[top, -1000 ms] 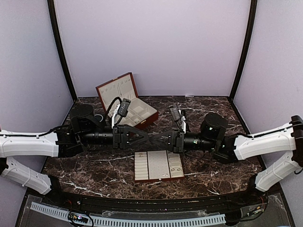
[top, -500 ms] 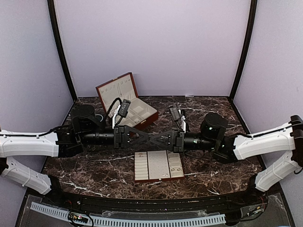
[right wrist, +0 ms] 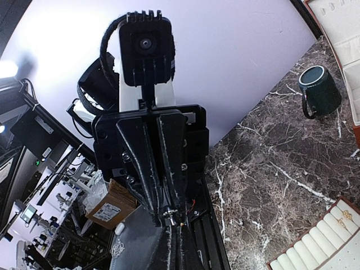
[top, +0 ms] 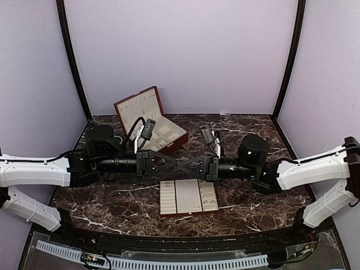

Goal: Organize the mixed jewelry

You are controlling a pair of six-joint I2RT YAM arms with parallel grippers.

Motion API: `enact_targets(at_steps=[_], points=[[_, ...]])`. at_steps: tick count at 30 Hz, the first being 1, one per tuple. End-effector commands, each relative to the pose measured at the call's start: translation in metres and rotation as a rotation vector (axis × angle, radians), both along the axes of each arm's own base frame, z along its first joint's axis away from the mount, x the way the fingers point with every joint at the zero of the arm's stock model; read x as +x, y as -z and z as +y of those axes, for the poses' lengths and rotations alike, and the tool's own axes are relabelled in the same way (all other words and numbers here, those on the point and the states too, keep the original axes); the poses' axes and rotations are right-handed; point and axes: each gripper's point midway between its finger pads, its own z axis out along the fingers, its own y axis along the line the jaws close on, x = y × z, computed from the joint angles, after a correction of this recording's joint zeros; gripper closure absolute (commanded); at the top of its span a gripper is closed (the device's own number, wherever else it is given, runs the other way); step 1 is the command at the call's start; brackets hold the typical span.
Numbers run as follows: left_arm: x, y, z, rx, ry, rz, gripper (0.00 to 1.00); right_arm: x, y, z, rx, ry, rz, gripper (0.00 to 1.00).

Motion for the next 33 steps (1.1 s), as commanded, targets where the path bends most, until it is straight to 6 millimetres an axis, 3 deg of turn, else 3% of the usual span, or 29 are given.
enact_targets(at_steps=[1,3,5,7,12,16,20,23,28,33], points=[[0.003,0.001,0.002,0.016,-0.029,-0.005,1.0,0.007,-0.004,-0.006,0.023,0.034,-0.002,0.93],[0.009,0.006,0.004,0.043,-0.067,0.007,1.0,0.01,-0.005,-0.011,0.024,0.048,0.001,0.62],[0.013,0.012,0.007,0.069,-0.097,0.02,1.0,0.015,-0.003,-0.019,0.021,0.074,0.007,0.49],[0.015,0.018,0.008,0.086,-0.114,0.03,1.0,0.02,0.0,-0.03,0.014,0.108,0.01,0.43],[0.019,0.044,0.01,0.186,-0.131,0.024,1.0,0.034,0.019,-0.054,-0.062,0.217,0.024,0.38],[0.022,0.081,0.01,0.346,-0.137,0.0,1.0,0.053,0.051,-0.067,-0.232,0.339,0.054,0.36],[0.006,0.105,-0.008,0.41,-0.063,-0.007,1.0,0.073,0.094,-0.09,-0.434,0.505,0.126,0.36],[0.0,0.121,-0.019,0.442,-0.039,0.002,1.0,0.077,0.12,-0.104,-0.55,0.568,0.176,0.33],[-0.011,0.147,-0.032,0.516,-0.019,0.001,1.0,0.071,0.139,-0.11,-0.583,0.574,0.232,0.3],[-0.019,0.173,-0.032,0.599,-0.022,0.003,1.0,0.066,0.144,-0.112,-0.55,0.567,0.261,0.29]])
